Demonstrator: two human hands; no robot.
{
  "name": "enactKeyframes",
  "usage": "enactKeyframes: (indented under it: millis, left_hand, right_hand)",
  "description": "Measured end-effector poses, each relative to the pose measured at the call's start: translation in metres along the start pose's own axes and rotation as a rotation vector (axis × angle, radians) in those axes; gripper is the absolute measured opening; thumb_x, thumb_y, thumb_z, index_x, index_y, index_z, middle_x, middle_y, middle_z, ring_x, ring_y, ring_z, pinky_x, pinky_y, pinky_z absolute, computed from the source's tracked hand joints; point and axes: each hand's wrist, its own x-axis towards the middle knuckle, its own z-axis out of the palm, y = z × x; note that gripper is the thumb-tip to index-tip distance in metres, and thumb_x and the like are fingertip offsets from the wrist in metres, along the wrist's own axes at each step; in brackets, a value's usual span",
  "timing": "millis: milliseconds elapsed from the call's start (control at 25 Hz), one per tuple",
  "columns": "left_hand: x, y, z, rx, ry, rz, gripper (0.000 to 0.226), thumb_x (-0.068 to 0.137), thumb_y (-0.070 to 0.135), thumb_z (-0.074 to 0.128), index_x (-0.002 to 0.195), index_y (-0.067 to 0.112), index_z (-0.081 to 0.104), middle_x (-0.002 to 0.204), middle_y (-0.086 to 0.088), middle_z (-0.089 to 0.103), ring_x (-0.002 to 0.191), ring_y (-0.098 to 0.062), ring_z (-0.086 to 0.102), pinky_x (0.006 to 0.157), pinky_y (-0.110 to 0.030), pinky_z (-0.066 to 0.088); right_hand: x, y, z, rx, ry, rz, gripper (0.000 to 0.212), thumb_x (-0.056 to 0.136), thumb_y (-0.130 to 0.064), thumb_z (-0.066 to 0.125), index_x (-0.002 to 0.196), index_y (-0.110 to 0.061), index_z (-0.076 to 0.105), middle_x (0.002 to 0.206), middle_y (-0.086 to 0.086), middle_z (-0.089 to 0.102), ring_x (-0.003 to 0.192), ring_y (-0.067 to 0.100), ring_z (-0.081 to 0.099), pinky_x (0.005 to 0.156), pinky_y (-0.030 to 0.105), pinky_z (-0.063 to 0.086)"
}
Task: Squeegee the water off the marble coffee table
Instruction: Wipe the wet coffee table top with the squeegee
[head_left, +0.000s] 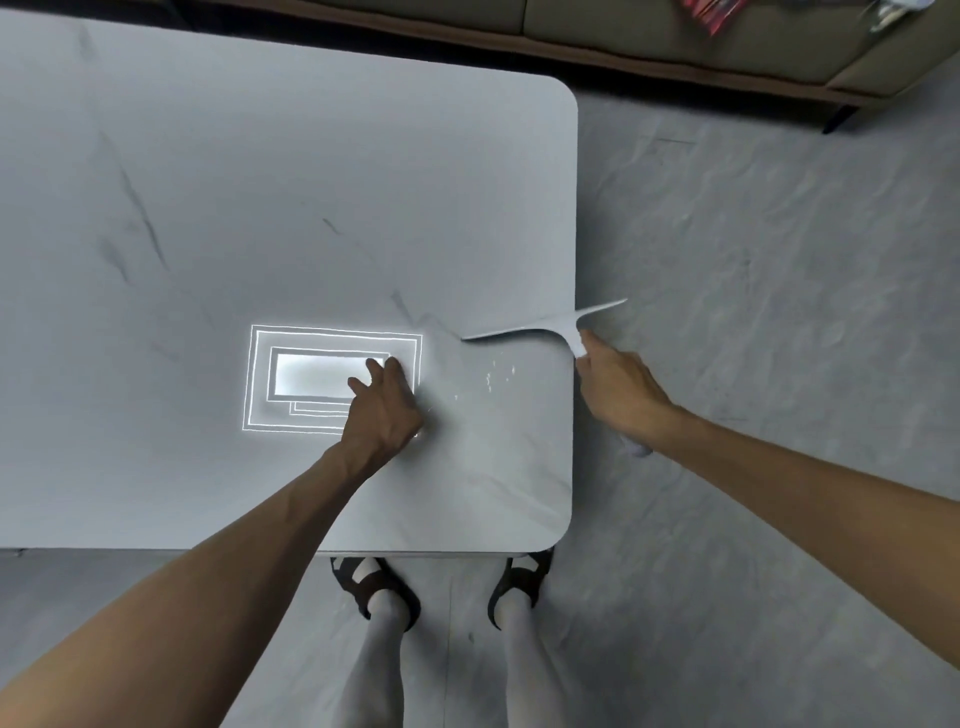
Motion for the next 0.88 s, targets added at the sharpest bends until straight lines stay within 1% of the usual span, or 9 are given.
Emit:
enactKeyframes:
  millis: [80,120,200,280,400,560,640,800,880]
  left_hand:
    - [-0.013,-0.019,-0.006,-0.128,0.134,0.049,0.036,0.085,0.007,0.050,0.120,0.004,0.046,0.115,-0.019,0.059,0.105,-0.042,0.057,0.087,-0.047,0.050]
    - [-0.019,-0.033,-0.008,-0.207,0.168,0.027,0.034,0.088,0.008,0.048,0.123,0.005,0.047,0.112,-0.018,0.064,0.104,-0.041,0.060,0.087,-0.045,0.051]
    - [-0.030,-0.061,-0.015,-0.318,0.227,-0.079,0.038,0.097,0.018,0.043,0.134,0.009,0.044,0.121,-0.016,0.065,0.112,-0.037,0.060,0.096,-0.044,0.049]
    - [-0.034,-0.085,-0.019,-0.330,0.287,-0.159,0.041,0.100,0.023,0.039,0.139,0.010,0.041,0.129,-0.016,0.062,0.119,-0.036,0.057,0.100,-0.041,0.045]
    - [-0.033,-0.101,-0.009,-0.251,0.268,-0.175,0.046,0.097,0.012,0.038,0.143,0.008,0.038,0.130,-0.017,0.060,0.121,-0.036,0.056,0.100,-0.039,0.042]
    - [-0.045,-0.082,0.018,-0.180,0.158,-0.064,0.056,0.090,0.001,0.046,0.144,0.006,0.032,0.140,-0.019,0.047,0.125,-0.034,0.050,0.099,-0.040,0.043]
    - [-0.050,-0.060,0.041,-0.049,0.189,0.019,0.053,0.088,-0.001,0.045,0.141,0.003,0.035,0.138,-0.020,0.044,0.123,-0.033,0.049,0.100,-0.042,0.043]
    - [-0.053,-0.001,0.082,0.224,0.207,0.062,0.052,0.086,-0.009,0.021,0.137,-0.012,0.032,0.133,-0.027,0.041,0.114,-0.037,0.045,0.096,-0.046,0.039]
    - [-0.053,0.023,0.094,0.341,0.176,0.120,0.045,0.086,-0.007,0.038,0.129,-0.019,0.044,0.130,-0.035,0.049,0.111,-0.046,0.055,0.092,-0.051,0.047]
  right_hand:
    - [-0.006,-0.003,0.004,-0.005,0.023,-0.113,0.023,0.100,-0.023,0.032,0.120,-0.028,0.042,0.074,0.005,0.056,0.061,0.021,0.054,0.051,0.030,0.041]
    - [-0.006,-0.009,0.007,-0.031,0.007,-0.207,0.026,0.101,-0.026,0.032,0.126,-0.029,0.041,0.075,0.005,0.058,0.063,0.021,0.056,0.052,0.031,0.041]
    - [-0.004,-0.028,0.018,-0.161,-0.103,-0.398,0.034,0.102,-0.035,0.033,0.135,-0.031,0.038,0.088,0.006,0.064,0.073,0.024,0.061,0.058,0.032,0.041]
    - [-0.001,-0.050,0.038,-0.321,-0.251,-0.543,0.037,0.101,-0.042,0.033,0.138,-0.039,0.036,0.112,0.003,0.065,0.098,0.026,0.062,0.073,0.031,0.041]
    - [-0.002,-0.073,0.069,-0.537,-0.363,-0.721,0.038,0.101,-0.042,0.031,0.138,-0.046,0.037,0.129,-0.002,0.061,0.114,0.026,0.056,0.087,0.033,0.041]
    - [0.008,-0.051,0.068,-0.633,-0.324,-0.668,0.037,0.100,-0.043,0.028,0.135,-0.056,0.033,0.125,-0.003,0.060,0.112,0.031,0.056,0.089,0.047,0.046]
    - [0.020,-0.023,0.047,-0.645,-0.253,-0.652,0.038,0.100,-0.044,0.028,0.136,-0.056,0.034,0.131,-0.004,0.059,0.116,0.029,0.056,0.090,0.042,0.045]
    - [0.048,0.033,-0.013,-0.620,-0.102,-0.591,0.038,0.099,-0.042,0.030,0.135,-0.053,0.039,0.136,-0.005,0.057,0.116,0.025,0.058,0.081,0.035,0.044]
    - [0.064,0.056,-0.038,-0.608,-0.048,-0.574,0.037,0.100,-0.041,0.032,0.133,-0.053,0.043,0.129,-0.004,0.062,0.108,0.027,0.061,0.072,0.033,0.041]
